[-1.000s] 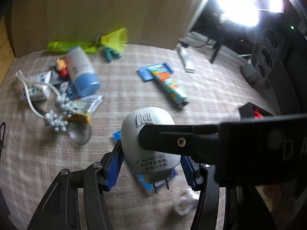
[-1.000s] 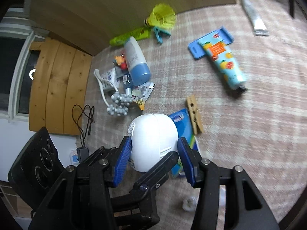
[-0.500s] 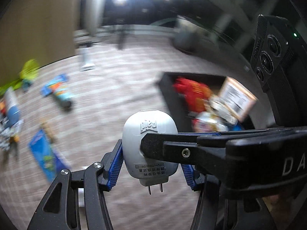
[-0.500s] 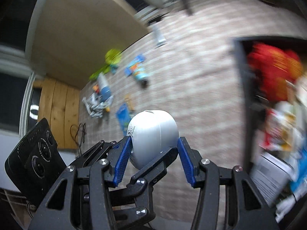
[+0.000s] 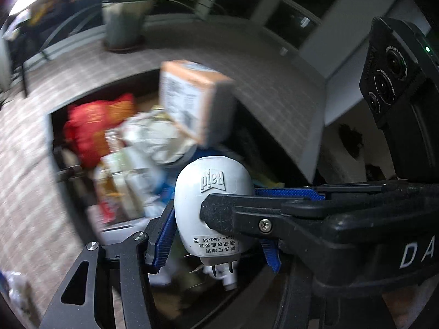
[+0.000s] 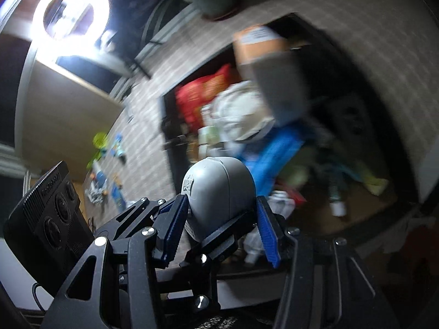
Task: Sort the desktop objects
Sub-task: 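Carry the white plug adapter to the black bin and release it, then grasp the blue card package with the left gripper while the right gripper approaches the plastic-wrapped item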
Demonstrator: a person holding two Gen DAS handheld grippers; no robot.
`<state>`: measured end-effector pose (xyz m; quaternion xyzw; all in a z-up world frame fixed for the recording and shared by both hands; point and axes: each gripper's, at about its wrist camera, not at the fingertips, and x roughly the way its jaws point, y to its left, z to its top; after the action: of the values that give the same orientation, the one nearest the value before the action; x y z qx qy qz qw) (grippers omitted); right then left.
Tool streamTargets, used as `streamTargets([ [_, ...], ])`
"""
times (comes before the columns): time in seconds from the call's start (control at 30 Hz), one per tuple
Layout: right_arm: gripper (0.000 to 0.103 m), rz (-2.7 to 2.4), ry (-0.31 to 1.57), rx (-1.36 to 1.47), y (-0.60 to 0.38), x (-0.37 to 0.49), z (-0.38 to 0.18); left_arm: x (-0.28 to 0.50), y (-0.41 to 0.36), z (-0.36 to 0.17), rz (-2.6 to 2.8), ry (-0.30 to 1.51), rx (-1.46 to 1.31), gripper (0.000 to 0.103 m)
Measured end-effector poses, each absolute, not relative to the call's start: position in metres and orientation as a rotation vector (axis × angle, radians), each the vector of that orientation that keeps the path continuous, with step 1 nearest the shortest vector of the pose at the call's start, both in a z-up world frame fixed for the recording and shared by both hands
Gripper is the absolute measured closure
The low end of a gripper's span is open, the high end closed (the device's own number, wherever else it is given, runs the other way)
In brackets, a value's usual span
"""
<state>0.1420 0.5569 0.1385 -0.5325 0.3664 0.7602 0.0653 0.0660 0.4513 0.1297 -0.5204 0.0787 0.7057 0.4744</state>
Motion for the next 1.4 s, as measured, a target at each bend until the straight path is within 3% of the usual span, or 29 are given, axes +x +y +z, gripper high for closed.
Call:
streamTargets([
  [0.27,0.053,2.217,1.140,-1.524,0.596,0.181,0.136,0.086,0.490,0.132,1.689,0.306,-1.278,0.049],
  [0.6,0.051,2.262,1.076,-1.516,0.588,0.171,0.143,0.062,0.455,0.138,1.784,0.291,-1.284,0.049],
  [1.0,0.051,2.379,0.954,-1.708,0.522,0.100,0.133,0.018,0.366,0.127,1.967,0.238,-1.365,0.049],
  [1.4,0.051,2.514,0.772,-1.931,0.422,0.022,0.122,-0.030,0.231,0.109,2.212,0.024,-1.528,0.049],
])
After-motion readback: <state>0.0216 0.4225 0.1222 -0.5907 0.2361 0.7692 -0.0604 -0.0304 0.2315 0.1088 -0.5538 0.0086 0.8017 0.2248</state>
